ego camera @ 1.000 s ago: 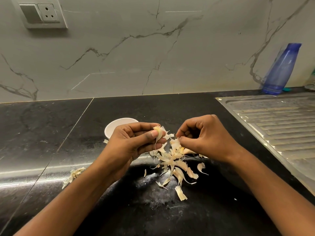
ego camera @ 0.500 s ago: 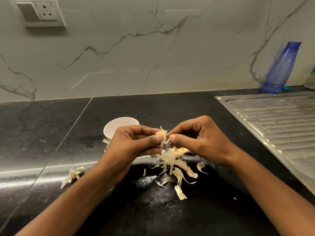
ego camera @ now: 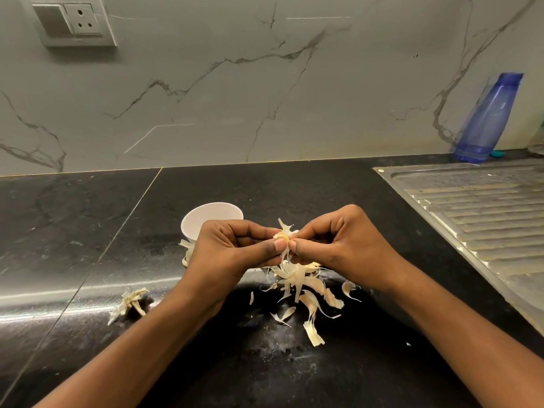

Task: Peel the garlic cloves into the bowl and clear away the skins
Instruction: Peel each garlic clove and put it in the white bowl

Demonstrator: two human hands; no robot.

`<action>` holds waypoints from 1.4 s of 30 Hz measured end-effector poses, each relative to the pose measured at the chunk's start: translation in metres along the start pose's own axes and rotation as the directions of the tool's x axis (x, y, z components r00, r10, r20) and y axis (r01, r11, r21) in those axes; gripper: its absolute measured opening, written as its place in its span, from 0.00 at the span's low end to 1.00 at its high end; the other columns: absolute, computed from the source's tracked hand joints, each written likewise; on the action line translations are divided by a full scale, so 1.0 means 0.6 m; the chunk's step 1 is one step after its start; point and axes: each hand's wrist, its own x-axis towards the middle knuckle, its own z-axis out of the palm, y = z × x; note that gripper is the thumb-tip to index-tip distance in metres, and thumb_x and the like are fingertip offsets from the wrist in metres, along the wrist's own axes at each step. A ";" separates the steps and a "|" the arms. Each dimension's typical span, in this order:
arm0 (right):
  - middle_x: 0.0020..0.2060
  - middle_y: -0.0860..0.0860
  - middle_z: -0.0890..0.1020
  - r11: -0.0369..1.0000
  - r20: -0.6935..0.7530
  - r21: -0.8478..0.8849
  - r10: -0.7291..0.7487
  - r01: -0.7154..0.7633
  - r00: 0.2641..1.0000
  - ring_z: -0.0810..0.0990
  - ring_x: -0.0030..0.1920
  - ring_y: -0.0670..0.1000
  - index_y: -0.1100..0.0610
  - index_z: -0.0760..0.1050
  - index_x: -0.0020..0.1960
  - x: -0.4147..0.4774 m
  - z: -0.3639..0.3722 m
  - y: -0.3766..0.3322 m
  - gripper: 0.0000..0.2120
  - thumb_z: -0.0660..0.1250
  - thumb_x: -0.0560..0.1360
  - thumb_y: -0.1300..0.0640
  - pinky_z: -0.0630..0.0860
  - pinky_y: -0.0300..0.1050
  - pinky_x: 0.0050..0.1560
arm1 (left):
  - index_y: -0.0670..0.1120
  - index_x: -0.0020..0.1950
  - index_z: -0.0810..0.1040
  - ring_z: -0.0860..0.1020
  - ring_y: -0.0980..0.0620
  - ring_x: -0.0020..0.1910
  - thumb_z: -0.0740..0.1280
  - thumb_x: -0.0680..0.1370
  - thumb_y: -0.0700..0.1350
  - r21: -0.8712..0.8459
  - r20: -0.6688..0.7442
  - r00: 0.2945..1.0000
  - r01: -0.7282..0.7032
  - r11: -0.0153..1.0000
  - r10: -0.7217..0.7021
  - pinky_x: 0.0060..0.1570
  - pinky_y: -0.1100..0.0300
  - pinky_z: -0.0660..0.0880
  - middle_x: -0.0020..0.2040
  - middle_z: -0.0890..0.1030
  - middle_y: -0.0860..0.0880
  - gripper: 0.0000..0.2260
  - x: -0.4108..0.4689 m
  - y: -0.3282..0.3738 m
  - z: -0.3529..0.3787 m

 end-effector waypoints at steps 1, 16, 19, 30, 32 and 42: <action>0.40 0.51 0.89 1.000 -0.012 -0.005 -0.007 0.007 1.000 0.89 0.40 0.52 0.59 0.89 0.50 0.000 0.002 0.000 0.07 0.77 0.76 0.56 0.87 0.49 0.45 | 0.36 0.50 0.87 0.88 0.37 0.46 0.78 0.69 0.38 -0.001 -0.003 1.000 -0.008 1.000 0.008 0.49 0.51 0.86 0.45 0.88 0.36 0.12 -0.001 -0.001 0.001; 0.45 0.57 0.90 0.972 0.043 0.229 0.050 -0.059 0.998 0.90 0.47 0.59 0.62 0.87 0.54 -0.002 -0.006 -0.002 0.09 0.76 0.75 0.59 0.87 0.52 0.51 | 0.34 0.52 0.86 0.88 0.43 0.41 0.76 0.69 0.37 -0.052 0.022 0.998 -0.066 0.996 0.067 0.43 0.58 0.85 0.45 0.87 0.36 0.13 -0.003 0.008 -0.001; 0.45 0.57 0.90 0.967 0.056 0.244 0.061 -0.073 0.997 0.90 0.47 0.59 0.62 0.87 0.54 -0.002 -0.006 -0.003 0.10 0.76 0.75 0.59 0.87 0.50 0.51 | 0.35 0.52 0.86 0.88 0.42 0.42 0.76 0.69 0.38 -0.041 0.022 0.997 -0.075 0.996 0.076 0.44 0.58 0.85 0.45 0.88 0.36 0.13 -0.001 0.006 -0.002; 0.43 0.56 0.90 0.978 0.039 0.198 0.058 -0.065 0.998 0.90 0.44 0.59 0.61 0.88 0.51 -0.002 -0.004 -0.005 0.10 0.77 0.73 0.56 0.87 0.50 0.48 | 0.36 0.51 0.87 0.88 0.41 0.42 0.77 0.70 0.38 -0.009 0.025 0.995 -0.093 0.996 0.093 0.46 0.56 0.86 0.44 0.88 0.37 0.12 -0.003 0.001 -0.001; 0.41 0.55 0.89 0.984 0.000 0.175 0.034 -0.034 0.999 0.90 0.42 0.57 0.61 0.88 0.50 -0.003 0.000 -0.006 0.12 0.76 0.72 0.54 0.87 0.47 0.46 | 0.36 0.51 0.87 0.88 0.40 0.43 0.76 0.70 0.38 -0.005 0.025 0.994 -0.104 0.995 0.104 0.46 0.56 0.86 0.44 0.88 0.37 0.11 -0.004 0.001 0.000; 0.45 0.56 0.90 0.973 0.045 0.221 0.060 -0.069 0.997 0.90 0.46 0.59 0.62 0.88 0.52 -0.001 -0.004 -0.008 0.12 0.77 0.73 0.55 0.87 0.50 0.49 | 0.36 0.52 0.87 0.88 0.38 0.44 0.77 0.71 0.38 0.011 0.022 0.993 -0.118 0.993 0.118 0.48 0.51 0.86 0.45 0.88 0.37 0.11 0.000 -0.005 -0.006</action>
